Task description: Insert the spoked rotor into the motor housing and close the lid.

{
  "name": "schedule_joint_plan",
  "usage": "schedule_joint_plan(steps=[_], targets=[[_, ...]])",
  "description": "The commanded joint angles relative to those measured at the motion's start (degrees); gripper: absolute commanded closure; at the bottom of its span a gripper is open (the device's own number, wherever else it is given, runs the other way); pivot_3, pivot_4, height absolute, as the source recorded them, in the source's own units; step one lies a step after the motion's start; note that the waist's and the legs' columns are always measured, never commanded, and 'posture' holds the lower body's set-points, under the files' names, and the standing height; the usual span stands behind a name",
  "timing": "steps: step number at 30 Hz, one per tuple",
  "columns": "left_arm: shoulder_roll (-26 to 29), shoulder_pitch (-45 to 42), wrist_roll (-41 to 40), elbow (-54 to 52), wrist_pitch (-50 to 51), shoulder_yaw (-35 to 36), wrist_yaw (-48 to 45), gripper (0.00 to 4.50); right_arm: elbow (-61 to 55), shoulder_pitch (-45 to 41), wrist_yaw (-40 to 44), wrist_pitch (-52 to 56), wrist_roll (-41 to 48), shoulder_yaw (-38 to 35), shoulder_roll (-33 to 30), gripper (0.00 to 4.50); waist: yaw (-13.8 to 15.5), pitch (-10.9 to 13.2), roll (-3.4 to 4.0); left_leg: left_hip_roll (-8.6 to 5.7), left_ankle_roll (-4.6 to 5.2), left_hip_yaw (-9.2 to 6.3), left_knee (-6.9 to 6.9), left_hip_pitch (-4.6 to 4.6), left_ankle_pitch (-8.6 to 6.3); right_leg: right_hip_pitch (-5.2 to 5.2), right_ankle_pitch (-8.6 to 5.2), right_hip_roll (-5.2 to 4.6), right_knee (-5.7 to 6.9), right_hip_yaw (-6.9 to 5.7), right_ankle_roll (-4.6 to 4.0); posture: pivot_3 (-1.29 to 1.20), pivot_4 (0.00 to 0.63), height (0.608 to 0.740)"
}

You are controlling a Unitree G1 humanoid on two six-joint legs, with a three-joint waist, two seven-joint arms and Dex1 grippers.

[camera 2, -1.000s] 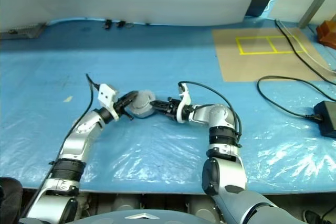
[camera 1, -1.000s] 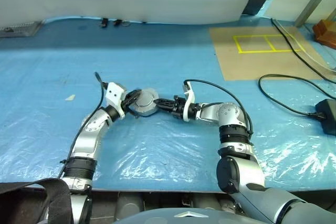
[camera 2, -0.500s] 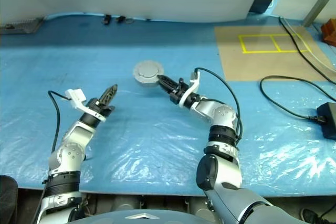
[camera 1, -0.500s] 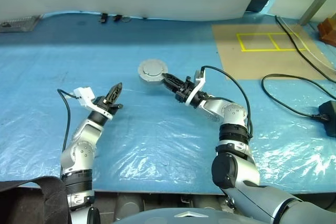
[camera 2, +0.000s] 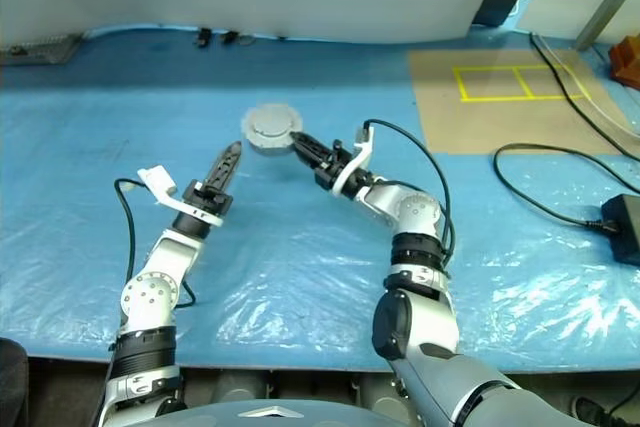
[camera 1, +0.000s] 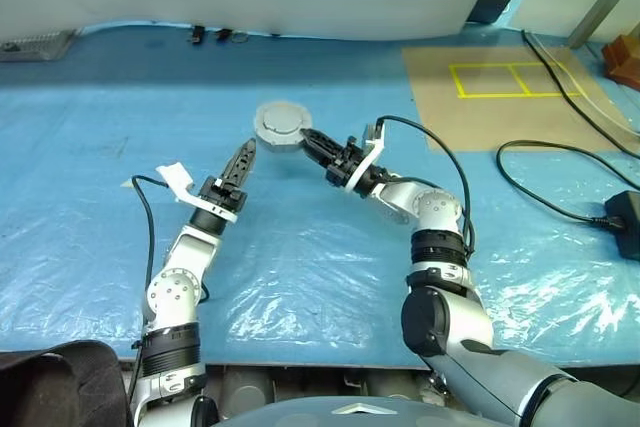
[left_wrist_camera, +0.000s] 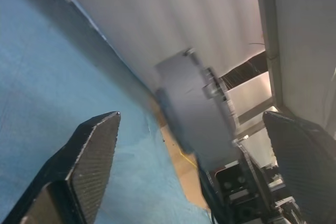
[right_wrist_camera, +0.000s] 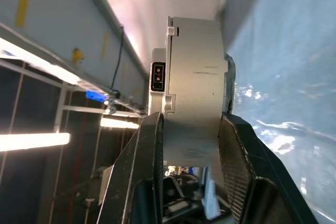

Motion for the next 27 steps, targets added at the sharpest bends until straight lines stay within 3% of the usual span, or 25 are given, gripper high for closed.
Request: schedule_joint_plan(steps=[1,9,27], targets=[[-0.3,-1.0,-3.1,-0.7,1.9,0.6,2.0,0.05,-2.6,-2.4,3.1,0.5,3.8,1.6,0.9,3.41,0.0,0.0,0.0,0.0,0.0,-0.02,0.06,-0.03,0.0,0.0,0.0,0.01,0.01,-0.01,0.0,0.0,0.15,0.74],[-2.1,-2.7,-9.4,-1.8,4.3,1.3,3.9,0.05,-3.1,-1.4,3.9,0.7,3.0,4.0,0.9,3.41,0.0,0.0,0.0,0.0,-0.01,-0.04,0.15,-0.04,-0.01,0.0,0.13,0.01,0.04,-0.01,-0.02,0.0,0.15,0.74],[-2.2,-0.6,-13.2,-3.7,6.2,0.7,3.0,0.05,-2.8,0.5,3.0,-0.7,2.6,6.5,1.5,3.41,0.0,0.0,0.0,0.02,0.0,-0.05,0.27,-0.03,0.0,0.01,0.26,0.01,0.13,-0.01,-0.05,0.0,0.15,0.74]])
